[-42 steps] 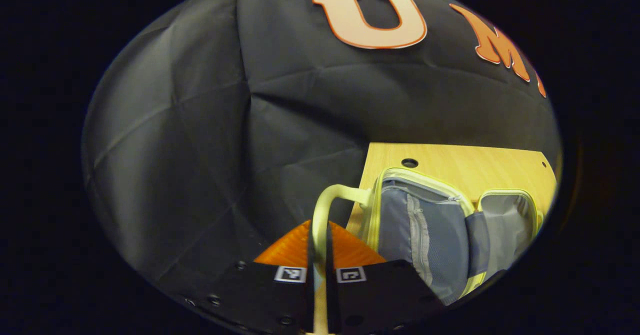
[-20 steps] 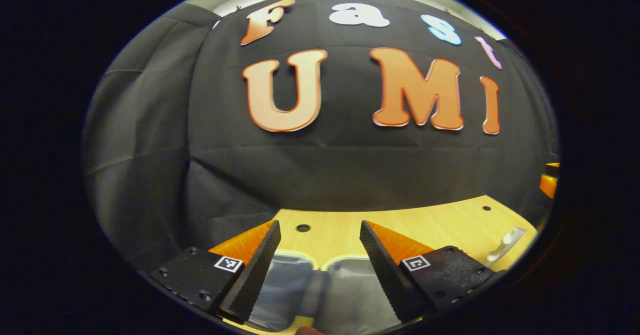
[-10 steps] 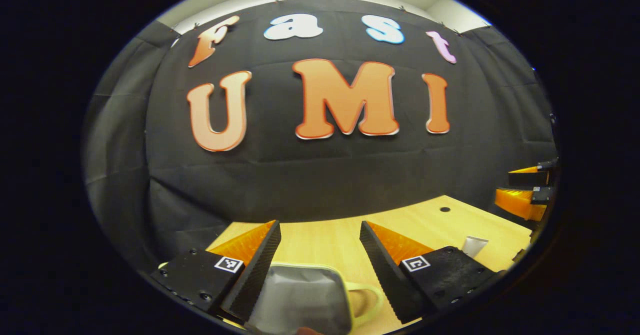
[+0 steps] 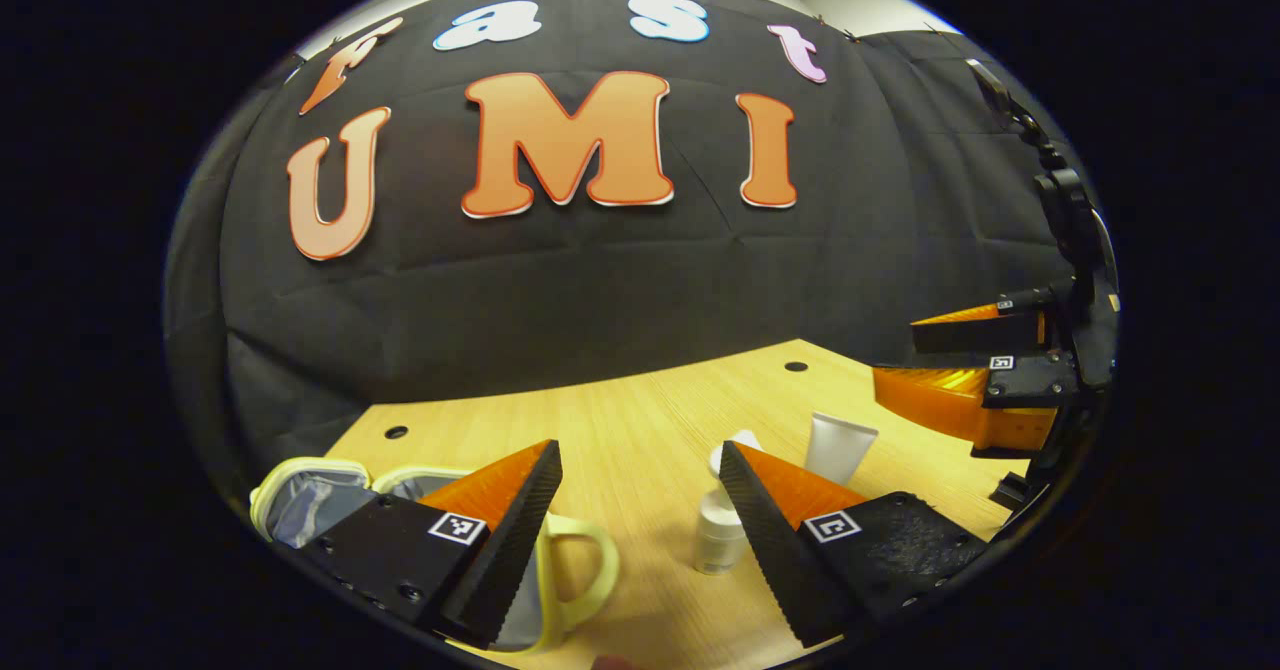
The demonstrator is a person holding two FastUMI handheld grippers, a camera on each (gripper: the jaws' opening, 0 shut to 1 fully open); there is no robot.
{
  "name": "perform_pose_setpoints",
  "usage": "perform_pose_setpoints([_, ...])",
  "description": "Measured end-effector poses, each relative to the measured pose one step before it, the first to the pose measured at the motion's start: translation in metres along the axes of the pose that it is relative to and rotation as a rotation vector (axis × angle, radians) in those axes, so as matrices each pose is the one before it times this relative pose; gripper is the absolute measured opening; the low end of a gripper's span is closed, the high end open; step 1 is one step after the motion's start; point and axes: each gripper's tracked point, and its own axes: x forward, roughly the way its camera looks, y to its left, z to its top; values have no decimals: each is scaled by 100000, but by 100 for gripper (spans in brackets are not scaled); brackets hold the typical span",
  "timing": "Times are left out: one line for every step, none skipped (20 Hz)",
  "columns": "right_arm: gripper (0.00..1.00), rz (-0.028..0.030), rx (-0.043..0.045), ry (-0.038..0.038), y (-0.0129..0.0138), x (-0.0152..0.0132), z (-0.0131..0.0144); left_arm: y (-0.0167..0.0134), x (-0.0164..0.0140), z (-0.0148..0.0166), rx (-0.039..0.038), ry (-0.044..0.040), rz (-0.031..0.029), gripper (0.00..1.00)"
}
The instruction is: First open the suitcase, pack the skin care products into it, and then close the suitcase.
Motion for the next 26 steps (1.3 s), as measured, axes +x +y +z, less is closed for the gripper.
perform_pose_setpoints([96,1319,-311,1299,189,113,-980,-690,340,-1112,-399,1237,-897,99])
perform_pose_setpoints([96,656,-641,1393,146,216,-781,-705,429,-1239,-472,1936,-885,99])
perform_pose_setpoints([96,956,-496,1236,224,279,-861,-399,538,-1017,-237,1772,-771,99])
perform_pose_setpoints([96,404,-415,1270,-41,241,-849,-450,791,-1075,-469,1927,-806,99])
perform_pose_setpoints([96,627,-85,1270,145,315,-788,-412,824,-1272,187,1301,-504,99])
perform_pose_setpoints([96,-83,-226,1126,-54,324,-608,-206,860,-1002,439,1218,-290,99])
perform_pose_setpoints([96,503,45,1156,98,430,-680,-266,834,-909,229,1739,-371,100])
perform_pose_setpoints([96,-57,-82,1393,-13,598,-773,-224,876,-844,-233,1114,-894,100])
perform_pose_setpoints([96,402,122,958,29,468,-638,-328,846,-633,-536,1413,-937,100])
perform_pose_setpoints([96,-70,83,987,-42,417,-543,-101,851,-287,-459,397,-539,100])
perform_pose_setpoints([96,733,247,913,89,227,-451,-207,712,-474,268,591,-971,100])
perform_pose_setpoints([96,-34,-25,1053,-75,522,-677,129,718,-252,696,34,301,100])
perform_pose_setpoints([96,480,-27,653,-7,619,-342,-103,675,-357,-68,1132,-603,100])
perform_pose_setpoints([96,212,-68,711,36,577,-269,-305,732,-236,-1318,480,-1154,99])
perform_pose_setpoints([96,288,67,605,-9,419,-386,-488,562,-319,-1404,799,-2178,95])
perform_pose_setpoints([96,329,184,725,-12,349,-451,-398,-13,-42,-937,361,-1589,89])
perform_pose_setpoints([96,197,234,453,-85,415,-419,-429,427,-232,-573,462,-1323,76])
perform_pose_setpoints([96,654,444,938,84,383,-425,-76,186,285,913,-486,567,70])
perform_pose_setpoints([96,511,436,818,54,359,-449,-74,52,-67,83,704,-416,62])
perform_pose_setpoints([96,441,443,703,73,471,-380,81,120,66,-971,585,78,62])
perform_pose_setpoints([96,553,551,625,137,507,-291,-12,-6,-70,-666,1406,-48,60])
perform_pose_setpoints([96,638,468,811,165,284,-477,156,-193,52,-312,961,591,60])
perform_pose_setpoints([97,790,485,637,209,492,-250,182,-225,341,-445,76,838,58])
perform_pose_setpoints([96,812,309,212,173,381,-122,199,-248,586,-672,-368,515,57])
perform_pose_setpoints([96,788,297,-200,159,399,65,297,-449,589,-752,-930,843,57])
perform_pose_setpoints([96,1296,573,-84,301,397,-41,294,-514,735,-651,-750,547,57])
